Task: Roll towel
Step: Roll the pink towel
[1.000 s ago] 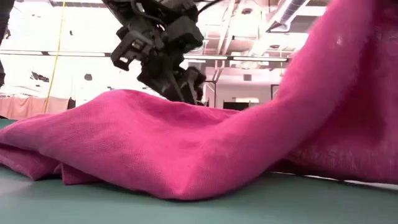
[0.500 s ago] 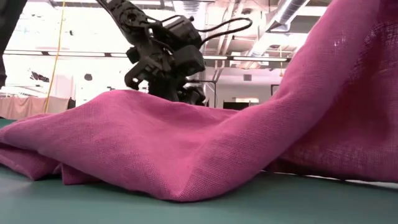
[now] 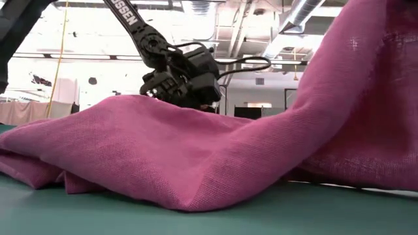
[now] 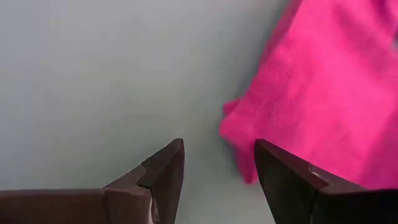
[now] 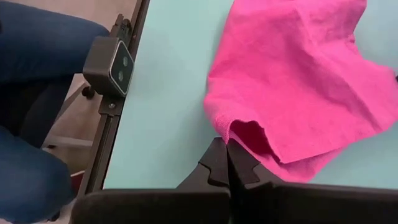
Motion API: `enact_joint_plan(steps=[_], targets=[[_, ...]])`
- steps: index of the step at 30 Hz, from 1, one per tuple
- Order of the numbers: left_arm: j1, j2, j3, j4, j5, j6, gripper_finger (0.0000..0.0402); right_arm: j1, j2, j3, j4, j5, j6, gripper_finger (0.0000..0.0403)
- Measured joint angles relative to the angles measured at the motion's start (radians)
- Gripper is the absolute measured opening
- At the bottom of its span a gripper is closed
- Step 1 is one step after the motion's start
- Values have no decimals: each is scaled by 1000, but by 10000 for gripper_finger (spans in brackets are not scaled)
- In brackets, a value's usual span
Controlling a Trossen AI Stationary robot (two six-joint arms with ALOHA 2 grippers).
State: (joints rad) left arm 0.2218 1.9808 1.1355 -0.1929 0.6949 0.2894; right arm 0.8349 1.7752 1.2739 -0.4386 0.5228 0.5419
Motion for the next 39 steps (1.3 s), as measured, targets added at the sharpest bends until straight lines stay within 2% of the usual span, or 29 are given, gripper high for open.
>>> enact_joint_plan(steps=[4,10,13,19,23,28,32,36,39], targets=[[1,3,0,-6,88,-29,185,0,0,0,-7,0,0,0],[2,3,0,-29,115,-59,177,0,0,0,-18,0,0,0],[-3,3,4,-30,114,-76,143,0,0,0,-23,0,0,0],[-8,3,38,-27,115,-92,15,0,0,0,-26,9,0,0],[-10,3,72,-49,115,-134,3,0,0,0,-27,19,0,0],[-20,-2,147,-216,108,-158,0,-1,-1,0,-44,96,6,0],[-47,-52,209,-400,7,-122,0,-10,-1,0,-165,194,110,0],[-88,-178,246,-526,-189,-103,0,-37,-1,0,-345,242,261,0],[-113,-303,248,-573,-315,-118,0,-78,-7,0,-411,286,316,0]])
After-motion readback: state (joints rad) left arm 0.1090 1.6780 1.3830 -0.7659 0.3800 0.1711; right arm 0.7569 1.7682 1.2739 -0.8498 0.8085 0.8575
